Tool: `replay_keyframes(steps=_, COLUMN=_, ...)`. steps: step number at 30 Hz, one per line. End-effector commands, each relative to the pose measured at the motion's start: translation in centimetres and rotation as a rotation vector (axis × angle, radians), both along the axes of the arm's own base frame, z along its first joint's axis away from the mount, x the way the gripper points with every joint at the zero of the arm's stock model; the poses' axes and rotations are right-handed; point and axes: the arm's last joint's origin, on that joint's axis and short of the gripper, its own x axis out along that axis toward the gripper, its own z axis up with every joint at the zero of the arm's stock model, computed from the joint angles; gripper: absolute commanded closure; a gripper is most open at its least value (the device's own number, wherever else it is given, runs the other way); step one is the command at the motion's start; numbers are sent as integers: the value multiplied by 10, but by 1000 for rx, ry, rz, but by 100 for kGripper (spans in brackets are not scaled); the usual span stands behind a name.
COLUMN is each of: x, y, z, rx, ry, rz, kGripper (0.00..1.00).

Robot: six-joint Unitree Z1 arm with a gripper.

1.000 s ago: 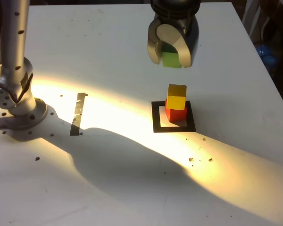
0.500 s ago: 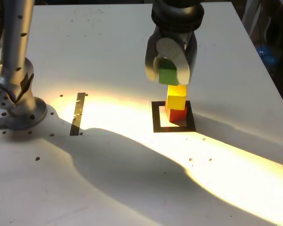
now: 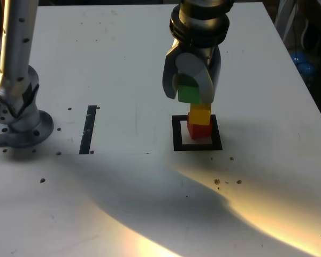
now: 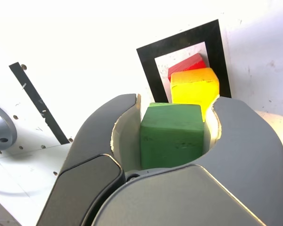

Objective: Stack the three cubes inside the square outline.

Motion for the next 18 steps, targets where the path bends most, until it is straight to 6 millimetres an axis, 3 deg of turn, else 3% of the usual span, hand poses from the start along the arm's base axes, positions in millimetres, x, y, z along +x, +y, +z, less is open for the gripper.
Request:
replay_keyframes(steps=1, x=3, y=-1, z=-3, rx=3, ry=-2, rz=0, kGripper=78)
replay_keyframes(steps=18, x=13, y=-1, z=-12, rx=18, ry=-15, rz=-2, kGripper=71)
